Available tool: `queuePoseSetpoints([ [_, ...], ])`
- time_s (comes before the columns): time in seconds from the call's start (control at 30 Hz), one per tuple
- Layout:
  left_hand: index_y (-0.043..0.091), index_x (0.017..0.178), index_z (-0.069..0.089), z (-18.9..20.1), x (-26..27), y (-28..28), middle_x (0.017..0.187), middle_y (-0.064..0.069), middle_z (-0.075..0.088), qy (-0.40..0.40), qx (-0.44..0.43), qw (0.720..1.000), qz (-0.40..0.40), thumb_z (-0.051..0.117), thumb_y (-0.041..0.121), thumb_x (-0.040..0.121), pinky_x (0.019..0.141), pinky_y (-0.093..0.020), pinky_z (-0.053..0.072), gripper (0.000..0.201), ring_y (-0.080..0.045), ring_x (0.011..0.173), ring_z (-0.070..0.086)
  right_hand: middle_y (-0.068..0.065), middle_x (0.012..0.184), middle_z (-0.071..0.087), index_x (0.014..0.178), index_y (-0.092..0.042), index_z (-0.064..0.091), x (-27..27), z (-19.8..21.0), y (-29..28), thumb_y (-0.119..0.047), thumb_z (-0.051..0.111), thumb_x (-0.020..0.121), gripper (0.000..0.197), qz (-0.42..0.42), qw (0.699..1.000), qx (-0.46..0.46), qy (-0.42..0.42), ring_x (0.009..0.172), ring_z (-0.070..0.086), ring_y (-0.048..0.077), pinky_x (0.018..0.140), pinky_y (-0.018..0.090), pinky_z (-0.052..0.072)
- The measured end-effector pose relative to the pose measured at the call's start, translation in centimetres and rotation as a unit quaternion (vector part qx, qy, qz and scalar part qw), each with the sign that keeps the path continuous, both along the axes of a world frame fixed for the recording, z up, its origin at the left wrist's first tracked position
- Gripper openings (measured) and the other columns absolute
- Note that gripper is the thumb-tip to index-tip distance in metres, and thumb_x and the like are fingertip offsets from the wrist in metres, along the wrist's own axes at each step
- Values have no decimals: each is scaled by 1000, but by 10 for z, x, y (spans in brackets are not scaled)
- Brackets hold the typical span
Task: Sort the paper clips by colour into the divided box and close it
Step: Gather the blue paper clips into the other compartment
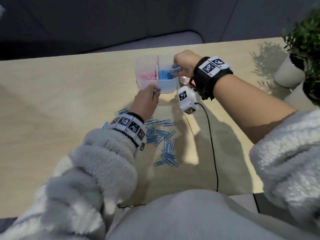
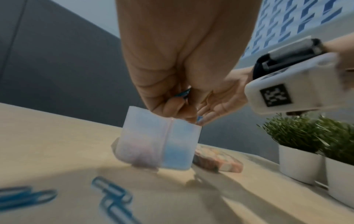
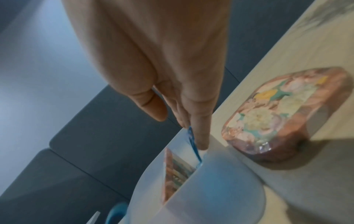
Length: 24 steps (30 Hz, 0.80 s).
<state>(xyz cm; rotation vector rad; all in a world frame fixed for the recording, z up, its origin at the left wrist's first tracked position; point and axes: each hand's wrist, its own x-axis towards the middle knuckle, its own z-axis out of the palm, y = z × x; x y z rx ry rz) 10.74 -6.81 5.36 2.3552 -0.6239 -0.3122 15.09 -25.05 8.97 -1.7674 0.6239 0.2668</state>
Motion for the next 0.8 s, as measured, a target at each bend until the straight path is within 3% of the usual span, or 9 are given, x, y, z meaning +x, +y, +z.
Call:
queuePoseSetpoints([
  [0.13,0,114,49,13,35,-40,106,-25,60,-46,35,998,6,38,16,97,77,-38,38,26,-37,99,55,11,108,47,90,-13,46,-3,-7,-5,-9,44,88,5,-50,998,31,-22,85,55,19,60,22,47],
  [0.27,0,116,47,17,66,-79,117,-25,58,-68,155,986,-9,38,10,97,86,-44,42,24,-40,108,55,11,74,42,87,9,51,-46,-3,-2,-1,41,89,14,-109,987,91,-71,66,45,20,58,21,39],
  [0.33,-2,119,49,18,73,-91,125,-25,55,-53,202,978,-4,41,10,96,94,-42,43,27,-39,116,53,14,80,46,88,21,52,-73,-4,-5,0,42,87,23,-100,987,104,-75,76,46,26,72,27,48],
  [0.4,-4,120,53,19,75,-98,129,-21,55,-26,220,975,2,44,15,97,98,-37,42,31,-34,120,52,17,89,55,79,5,59,-97,-4,-11,3,42,89,20,-99,989,88,-69,86,54,26,88,30,52],
  [0.47,-3,120,53,23,71,-95,129,-19,56,-14,179,984,10,45,21,96,99,-36,40,35,-33,121,51,9,85,61,76,-11,59,-119,-6,-16,4,42,89,26,-86,993,46,-66,82,59,19,78,20,53],
  [0.57,5,119,56,28,47,-67,124,-15,58,-39,89,995,6,45,22,93,96,-33,38,33,-30,117,51,-4,76,60,77,-20,57,-149,-19,-14,0,46,90,26,-10,997,-47,-58,67,56,7,59,16,48],
  [0.63,6,110,61,20,23,-39,114,-15,63,-60,33,997,-31,46,19,93,92,-34,40,26,-30,107,55,-12,74,58,74,-29,56,-166,-38,-11,-5,53,87,28,93,987,-123,-48,64,54,1,63,18,45],
  [0.7,4,105,64,2,-7,-5,109,-15,67,-10,34,994,-100,49,22,94,91,-36,45,26,-29,102,59,-7,83,57,85,-28,59,-186,-56,-2,-18,66,82,12,216,957,-195,-2,74,53,10,74,26,45],
  [0.8,10,130,51,-35,-49,49,138,-11,50,43,152,971,-182,47,62,81,109,-35,31,71,-26,128,43,8,125,47,133,-13,43,-209,-78,16,-45,75,68,79,359,880,-310,28,115,44,24,102,36,38],
])
